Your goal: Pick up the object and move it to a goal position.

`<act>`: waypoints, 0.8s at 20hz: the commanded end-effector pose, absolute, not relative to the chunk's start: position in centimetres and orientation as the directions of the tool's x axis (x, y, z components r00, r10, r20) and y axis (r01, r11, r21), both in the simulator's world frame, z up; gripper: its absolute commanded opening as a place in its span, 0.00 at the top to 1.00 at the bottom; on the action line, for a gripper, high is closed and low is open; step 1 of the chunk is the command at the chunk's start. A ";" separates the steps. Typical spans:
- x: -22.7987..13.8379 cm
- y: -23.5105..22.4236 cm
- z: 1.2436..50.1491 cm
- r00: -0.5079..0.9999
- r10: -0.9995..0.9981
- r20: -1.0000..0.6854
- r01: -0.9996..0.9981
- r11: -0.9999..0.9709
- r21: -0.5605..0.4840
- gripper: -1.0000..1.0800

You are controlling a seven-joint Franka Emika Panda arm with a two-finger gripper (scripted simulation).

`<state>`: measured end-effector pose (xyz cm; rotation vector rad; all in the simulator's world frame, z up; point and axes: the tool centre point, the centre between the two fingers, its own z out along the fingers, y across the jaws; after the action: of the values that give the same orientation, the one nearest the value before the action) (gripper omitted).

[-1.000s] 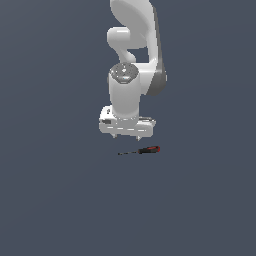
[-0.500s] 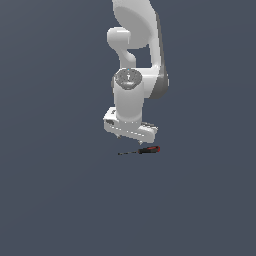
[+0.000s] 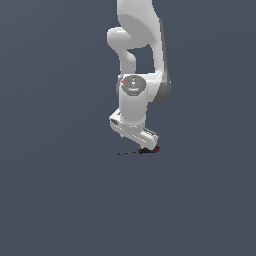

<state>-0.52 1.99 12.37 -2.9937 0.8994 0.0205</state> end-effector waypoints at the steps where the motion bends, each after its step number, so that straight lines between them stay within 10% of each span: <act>1: -0.6 2.3 11.9 0.796 -0.604 -0.018 -0.605 -0.796 -0.010 0.04; 16: -0.9 4.2 9.1 0.513 -0.858 -0.015 -0.859 -0.513 -0.002 0.04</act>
<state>-0.84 3.99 9.40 -2.7540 1.4909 0.0199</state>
